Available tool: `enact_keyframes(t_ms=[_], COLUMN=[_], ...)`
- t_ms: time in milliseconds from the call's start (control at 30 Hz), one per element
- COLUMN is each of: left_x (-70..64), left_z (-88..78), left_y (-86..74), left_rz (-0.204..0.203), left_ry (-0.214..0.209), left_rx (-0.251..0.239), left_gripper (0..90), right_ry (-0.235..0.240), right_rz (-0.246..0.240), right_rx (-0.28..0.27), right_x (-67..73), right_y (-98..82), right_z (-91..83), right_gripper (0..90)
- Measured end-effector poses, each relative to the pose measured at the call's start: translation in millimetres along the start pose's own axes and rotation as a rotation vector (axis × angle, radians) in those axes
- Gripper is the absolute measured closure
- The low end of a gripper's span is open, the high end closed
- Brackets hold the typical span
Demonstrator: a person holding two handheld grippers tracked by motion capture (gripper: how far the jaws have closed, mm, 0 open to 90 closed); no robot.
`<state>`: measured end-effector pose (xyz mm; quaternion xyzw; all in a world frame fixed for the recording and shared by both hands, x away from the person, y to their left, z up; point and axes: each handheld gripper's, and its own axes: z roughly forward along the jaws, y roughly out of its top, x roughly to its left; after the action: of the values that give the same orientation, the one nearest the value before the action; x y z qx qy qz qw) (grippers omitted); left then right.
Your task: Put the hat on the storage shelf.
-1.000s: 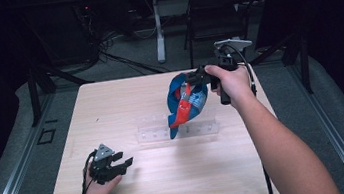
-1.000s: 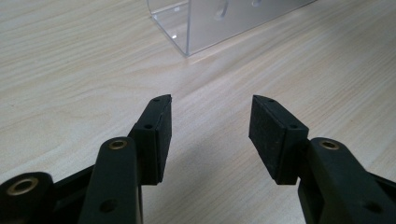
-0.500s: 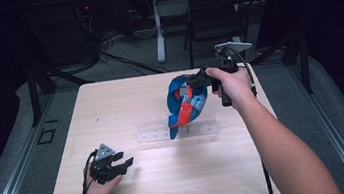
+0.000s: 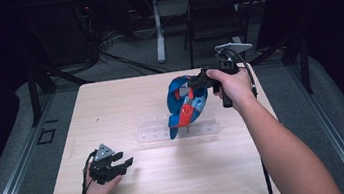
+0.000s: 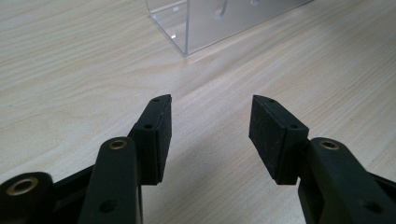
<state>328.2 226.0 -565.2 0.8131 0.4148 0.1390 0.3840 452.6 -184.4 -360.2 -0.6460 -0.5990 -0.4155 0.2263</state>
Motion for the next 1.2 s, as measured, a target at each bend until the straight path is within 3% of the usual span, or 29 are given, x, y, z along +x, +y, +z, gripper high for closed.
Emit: enact_keyframes(t_ms=[633, 1200], left_x=[-0.5, -0.8], left_z=[1.5, 1.3], left_y=[-0.4, -0.4], left_rz=[0.001, 0.001], left_ry=[0.007, 0.008], left_rx=[-0.006, -0.006], left_gripper=[49.4, 49.2], right_ry=[-0.031, -0.151], right_rz=[0.006, -0.047], right_rx=[-0.009, -0.004], right_x=[-15.4, -29.7], right_y=[-2.3, -16.6], right_z=[-7.3, -11.9], right_gripper=[75.4, 68.2])
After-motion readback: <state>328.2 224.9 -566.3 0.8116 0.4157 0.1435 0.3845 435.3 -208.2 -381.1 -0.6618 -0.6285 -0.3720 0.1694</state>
